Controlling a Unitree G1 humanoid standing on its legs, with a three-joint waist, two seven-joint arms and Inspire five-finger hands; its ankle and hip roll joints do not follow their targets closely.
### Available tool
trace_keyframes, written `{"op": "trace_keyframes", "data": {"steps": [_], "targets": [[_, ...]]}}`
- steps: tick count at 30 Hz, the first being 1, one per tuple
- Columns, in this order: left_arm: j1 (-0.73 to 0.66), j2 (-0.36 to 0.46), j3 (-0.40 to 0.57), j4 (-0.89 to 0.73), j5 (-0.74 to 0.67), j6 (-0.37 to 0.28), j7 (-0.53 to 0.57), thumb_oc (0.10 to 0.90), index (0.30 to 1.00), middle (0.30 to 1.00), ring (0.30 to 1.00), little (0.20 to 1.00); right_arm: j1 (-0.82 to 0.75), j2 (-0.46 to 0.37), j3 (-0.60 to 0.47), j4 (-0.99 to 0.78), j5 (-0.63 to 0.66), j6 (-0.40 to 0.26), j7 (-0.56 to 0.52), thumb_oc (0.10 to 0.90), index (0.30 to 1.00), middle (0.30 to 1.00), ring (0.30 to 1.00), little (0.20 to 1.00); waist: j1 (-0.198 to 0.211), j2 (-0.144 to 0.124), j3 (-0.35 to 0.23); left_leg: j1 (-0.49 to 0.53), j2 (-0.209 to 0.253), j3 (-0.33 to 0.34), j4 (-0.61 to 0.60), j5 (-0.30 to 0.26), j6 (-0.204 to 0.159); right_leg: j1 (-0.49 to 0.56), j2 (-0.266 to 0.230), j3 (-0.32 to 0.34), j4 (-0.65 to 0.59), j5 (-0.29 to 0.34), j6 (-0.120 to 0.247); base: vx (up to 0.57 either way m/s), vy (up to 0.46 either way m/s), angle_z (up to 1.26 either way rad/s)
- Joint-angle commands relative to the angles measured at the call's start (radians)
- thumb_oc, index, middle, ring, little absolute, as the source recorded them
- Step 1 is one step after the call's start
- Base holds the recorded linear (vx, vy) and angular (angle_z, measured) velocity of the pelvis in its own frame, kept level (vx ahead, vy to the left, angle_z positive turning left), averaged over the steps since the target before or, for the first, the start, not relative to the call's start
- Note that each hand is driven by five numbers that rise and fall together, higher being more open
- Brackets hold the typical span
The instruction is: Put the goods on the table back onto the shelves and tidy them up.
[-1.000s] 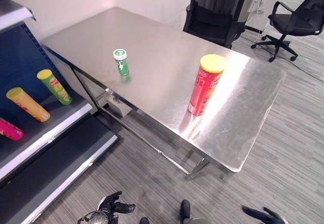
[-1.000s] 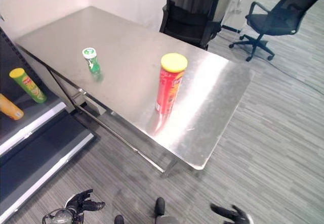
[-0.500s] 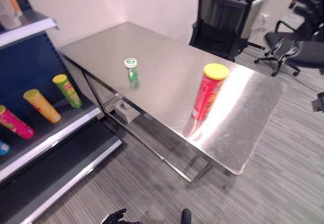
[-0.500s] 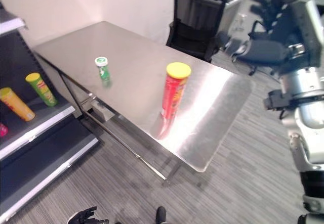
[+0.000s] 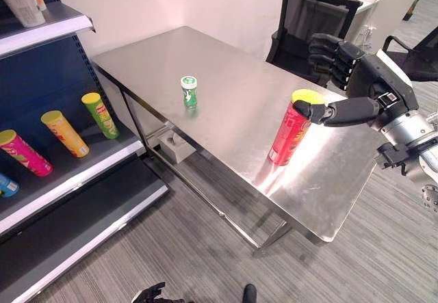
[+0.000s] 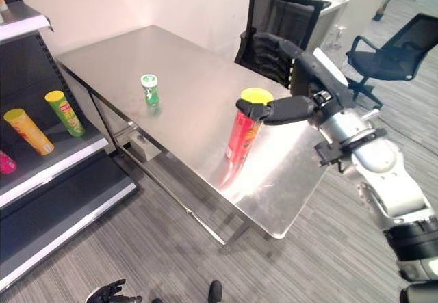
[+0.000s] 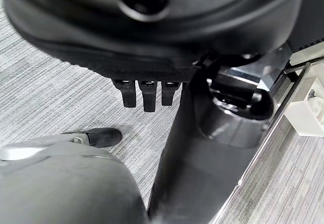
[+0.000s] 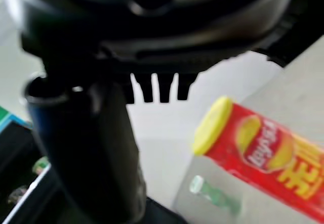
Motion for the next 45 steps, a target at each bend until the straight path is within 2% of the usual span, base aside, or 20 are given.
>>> {"op": "trace_keyframes", "data": {"steps": [1, 6, 12, 22, 36, 37, 38, 39, 45], "targets": [[-0.034, 0.027, -0.045, 0.044, 0.022, -0.033, -0.007, 0.800, 0.900, 0.900, 0.900, 0.900, -0.145, -0.068, -0.021, 0.008, -0.032, -0.068, -0.021, 0.800, 0.900, 0.900, 0.900, 0.900, 0.025, -0.019, -0.022, -0.017, 0.044, 0.047, 0.008, -0.024, -0.065, 0.085, -0.072, 0.000, 0.008, -0.073, 0.104, 0.02, -0.010, 0.07], [-0.031, 0.025, -0.046, 0.052, 0.026, -0.035, -0.002, 0.800, 0.900, 0.900, 0.900, 0.900, -0.163, -0.067, -0.019, 0.043, -0.080, -0.070, -0.050, 0.800, 0.900, 0.900, 0.900, 0.900, 0.028, -0.019, -0.024, -0.020, 0.043, 0.036, 0.008, -0.025, -0.064, 0.087, -0.075, -0.007, 0.008, -0.074, 0.104, 0.02, -0.014, 0.11], [-0.035, 0.030, -0.051, 0.044, 0.017, -0.039, 0.003, 0.800, 0.900, 0.900, 0.900, 0.900, -0.210, -0.075, 0.044, 0.084, -0.123, -0.058, -0.056, 0.800, 0.900, 0.900, 0.900, 0.900, 0.034, -0.023, -0.021, -0.021, 0.044, 0.032, 0.008, -0.024, -0.065, 0.088, -0.075, -0.012, 0.008, -0.077, 0.105, 0.01, -0.004, 0.03], [-0.033, 0.034, -0.055, 0.051, 0.014, -0.036, -0.003, 0.800, 0.900, 0.900, 0.900, 0.900, -0.230, -0.089, 0.095, 0.126, -0.107, -0.039, -0.039, 0.800, 0.900, 0.900, 0.900, 0.900, 0.038, -0.031, -0.013, -0.032, 0.047, 0.026, 0.008, -0.019, -0.069, 0.080, -0.075, -0.019, 0.008, -0.078, 0.106, 0.00, 0.000, 0.00], [-0.028, 0.047, -0.061, 0.054, -0.004, -0.035, -0.008, 0.800, 0.900, 0.900, 0.900, 0.900, -0.370, -0.170, 0.293, 0.213, -0.089, 0.006, 0.000, 0.800, 0.900, 0.900, 0.900, 0.900, 0.042, -0.053, 0.000, -0.042, 0.052, 0.027, 0.008, -0.016, -0.075, 0.071, -0.072, -0.017, 0.008, -0.084, 0.107, 0.00, 0.000, 0.00], [-0.028, 0.048, -0.062, 0.055, -0.003, -0.035, -0.008, 0.800, 0.900, 0.900, 0.900, 0.900, -0.373, -0.172, 0.298, 0.212, -0.086, 0.007, 0.003, 0.701, 0.752, 0.752, 0.752, 0.752, 0.042, -0.054, 0.000, -0.041, 0.053, 0.027, 0.008, -0.016, -0.076, 0.071, -0.072, -0.016, 0.008, -0.084, 0.107, 0.00, 0.000, 0.00], [-0.028, 0.048, -0.062, 0.057, -0.003, -0.034, -0.008, 0.800, 0.900, 0.900, 0.900, 0.900, -0.377, -0.174, 0.308, 0.211, -0.082, 0.009, 0.009, 0.504, 0.455, 0.455, 0.455, 0.455, 0.042, -0.055, 0.000, -0.041, 0.054, 0.027, 0.008, -0.017, -0.076, 0.072, -0.071, -0.016, 0.008, -0.086, 0.106, 0.00, 0.000, 0.00], [-0.028, 0.048, -0.061, 0.058, -0.004, -0.034, -0.009, 0.800, 0.900, 0.900, 0.900, 0.900, -0.389, -0.181, 0.326, 0.215, -0.083, 0.011, 0.014, 0.400, 0.300, 0.300, 0.300, 0.300, 0.042, -0.056, 0.001, -0.040, 0.054, 0.028, 0.008, -0.017, -0.077, 0.073, -0.071, -0.015, 0.008, -0.086, 0.106, 0.00, 0.000, 0.00], [-0.024, 0.049, -0.059, 0.056, -0.004, -0.036, -0.009, 0.800, 0.900, 0.900, 0.900, 0.900, -0.428, -0.218, 0.391, 0.212, -0.101, 0.017, 0.028, 0.400, 0.300, 0.300, 0.300, 0.300, 0.041, -0.061, 0.000, -0.036, 0.057, 0.029, 0.008, -0.019, -0.080, 0.076, -0.068, -0.014, 0.008, -0.090, 0.106, 0.00, 0.000, 0.00]]}}
